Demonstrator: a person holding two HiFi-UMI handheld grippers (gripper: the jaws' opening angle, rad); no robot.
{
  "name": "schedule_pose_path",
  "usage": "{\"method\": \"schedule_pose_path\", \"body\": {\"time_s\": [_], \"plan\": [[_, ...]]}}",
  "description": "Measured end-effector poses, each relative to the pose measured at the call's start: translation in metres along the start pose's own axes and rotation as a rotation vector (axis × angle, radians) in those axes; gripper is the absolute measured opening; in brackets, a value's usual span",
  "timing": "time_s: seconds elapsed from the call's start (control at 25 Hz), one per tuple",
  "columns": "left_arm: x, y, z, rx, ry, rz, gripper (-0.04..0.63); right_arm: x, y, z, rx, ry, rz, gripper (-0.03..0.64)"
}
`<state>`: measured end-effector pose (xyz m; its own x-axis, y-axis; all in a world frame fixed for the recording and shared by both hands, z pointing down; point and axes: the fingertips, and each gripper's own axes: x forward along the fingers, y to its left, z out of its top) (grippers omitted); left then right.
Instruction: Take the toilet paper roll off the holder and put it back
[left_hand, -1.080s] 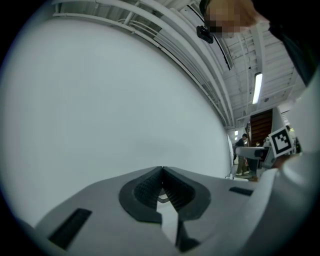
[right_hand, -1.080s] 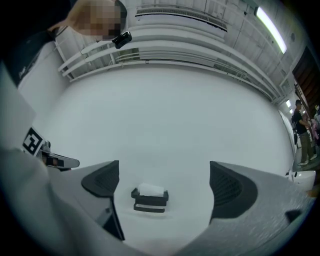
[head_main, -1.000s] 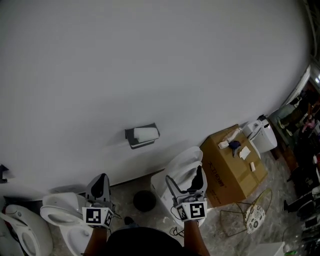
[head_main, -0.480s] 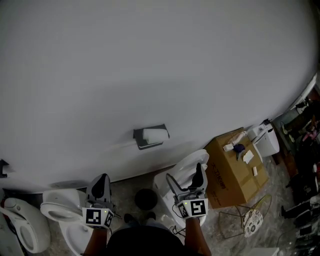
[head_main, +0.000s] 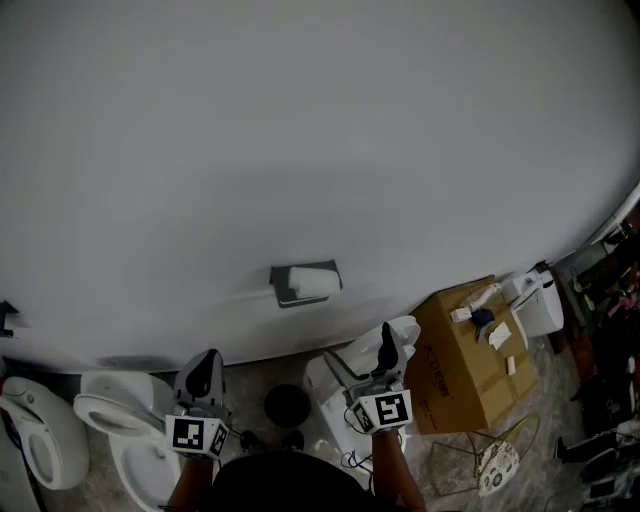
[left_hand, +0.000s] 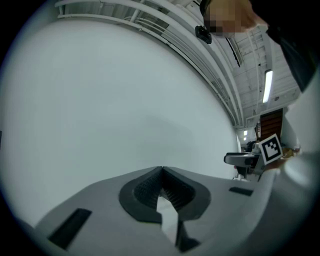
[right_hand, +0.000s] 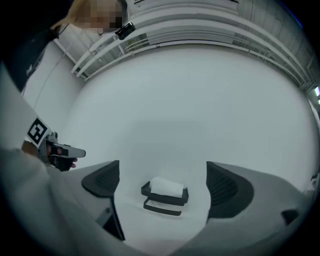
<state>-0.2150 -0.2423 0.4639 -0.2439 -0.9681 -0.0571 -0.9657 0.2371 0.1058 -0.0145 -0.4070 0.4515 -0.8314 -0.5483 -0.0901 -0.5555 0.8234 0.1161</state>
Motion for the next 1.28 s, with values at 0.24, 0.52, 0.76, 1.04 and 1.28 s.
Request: {"method": "schedule_pose_path", "body": {"time_s": [0.24, 0.52, 0.76, 1.04, 1.28], "plan": [[0.006, 0.003, -0.003, 0.005, 0.003, 0.025, 0.003, 0.025, 0.001, -0.018, -0.006, 0.048, 0.089, 0.543], [0.006, 0.018, -0.002, 0.008, 0.003, 0.084, 0.003, 0.055, -0.005, -0.028, -0.055, 0.054, 0.15, 0.54], [0.005, 0.026, -0.002, 0.011, -0.003, 0.112, 0.003, 0.08, -0.004, -0.042, -0.079, 0.085, 0.191, 0.538], [0.003, 0.026, -0.003, 0.015, -0.005, 0.127, 0.003, 0.099, -0.009, -0.059, -0.095, 0.119, 0.216, 0.535], [0.004, 0.025, -0.004, 0.013, -0.003, 0.135, 0.003, 0.121, -0.009, -0.074, -0.12, 0.167, 0.27, 0.506]]}}
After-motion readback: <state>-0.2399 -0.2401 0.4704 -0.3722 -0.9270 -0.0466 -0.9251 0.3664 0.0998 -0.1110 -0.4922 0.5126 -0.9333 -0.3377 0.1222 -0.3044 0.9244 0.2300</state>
